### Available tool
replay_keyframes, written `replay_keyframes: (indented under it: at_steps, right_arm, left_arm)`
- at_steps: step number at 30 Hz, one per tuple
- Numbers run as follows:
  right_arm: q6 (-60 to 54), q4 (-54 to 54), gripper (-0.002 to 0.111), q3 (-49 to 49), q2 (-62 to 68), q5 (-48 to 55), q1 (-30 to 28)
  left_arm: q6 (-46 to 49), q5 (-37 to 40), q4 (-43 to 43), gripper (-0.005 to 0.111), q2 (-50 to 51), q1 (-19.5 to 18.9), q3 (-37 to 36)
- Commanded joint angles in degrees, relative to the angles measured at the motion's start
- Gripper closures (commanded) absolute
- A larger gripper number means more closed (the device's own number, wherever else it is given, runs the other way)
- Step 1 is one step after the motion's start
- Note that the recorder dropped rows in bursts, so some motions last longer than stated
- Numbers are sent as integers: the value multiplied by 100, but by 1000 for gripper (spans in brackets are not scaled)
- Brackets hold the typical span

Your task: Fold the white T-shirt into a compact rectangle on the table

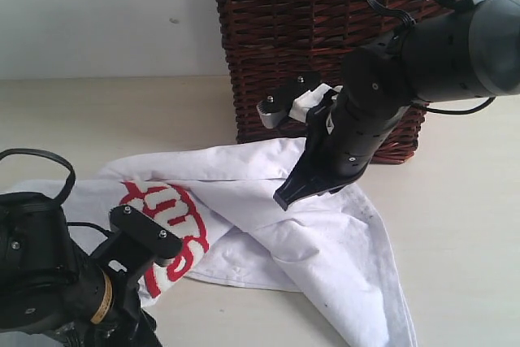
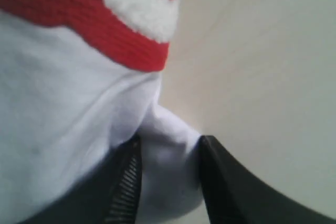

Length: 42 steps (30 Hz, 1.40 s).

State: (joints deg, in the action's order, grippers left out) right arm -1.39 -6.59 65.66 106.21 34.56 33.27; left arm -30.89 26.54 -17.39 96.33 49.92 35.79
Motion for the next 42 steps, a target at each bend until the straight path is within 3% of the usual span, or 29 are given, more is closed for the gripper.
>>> replay_keyframes:
  at_steps: [1,5,13,22,31,39,42]
  right_arm:
    - [9,20,108,-8,-37,28,-33]
    - [9,20,108,-8,-37,28,-33]
    - [9,20,108,-8,-37,4,-33]
    - [9,20,108,-8,-37,-40,-33]
    - [9,-2,108,-8,-37,-38,-33]
    - [9,-1,108,-8,-37,-81,-33]
    - [9,-1,108,-8,-37,-81,-33]
  left_arm:
    - [-128,31,-85,76,162,-19,-27]
    - [-82,132,-59,107,162,-7,-27]
    - [337,1382,95,107,-314,-7,-27]
    - [2340,2494,1878,107,-2160,-7,-27]
    - [2754,4018,2185,107,-3852,-7,310]
    - [4731,4342,4694,107,-4581,-7,365]
    - [5018,4342,4816,107,-4544,-7,214]
